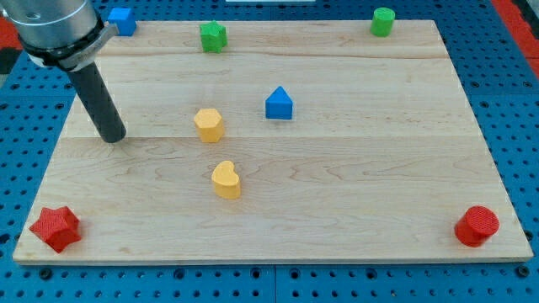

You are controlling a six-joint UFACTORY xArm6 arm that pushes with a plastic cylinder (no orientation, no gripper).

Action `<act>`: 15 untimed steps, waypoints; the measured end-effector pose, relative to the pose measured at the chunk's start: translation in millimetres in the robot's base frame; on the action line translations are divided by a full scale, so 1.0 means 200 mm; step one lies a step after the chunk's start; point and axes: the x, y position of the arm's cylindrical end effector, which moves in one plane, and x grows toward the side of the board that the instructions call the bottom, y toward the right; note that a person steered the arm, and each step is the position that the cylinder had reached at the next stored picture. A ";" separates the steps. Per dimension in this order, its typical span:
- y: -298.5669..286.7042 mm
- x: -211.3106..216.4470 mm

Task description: Push yellow heart towards the bottom center

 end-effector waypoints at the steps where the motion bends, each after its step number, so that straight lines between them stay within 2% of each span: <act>1: 0.05 0.02; 7: 0.49 0.08; 11: 0.62 0.12; 15: 0.86 0.35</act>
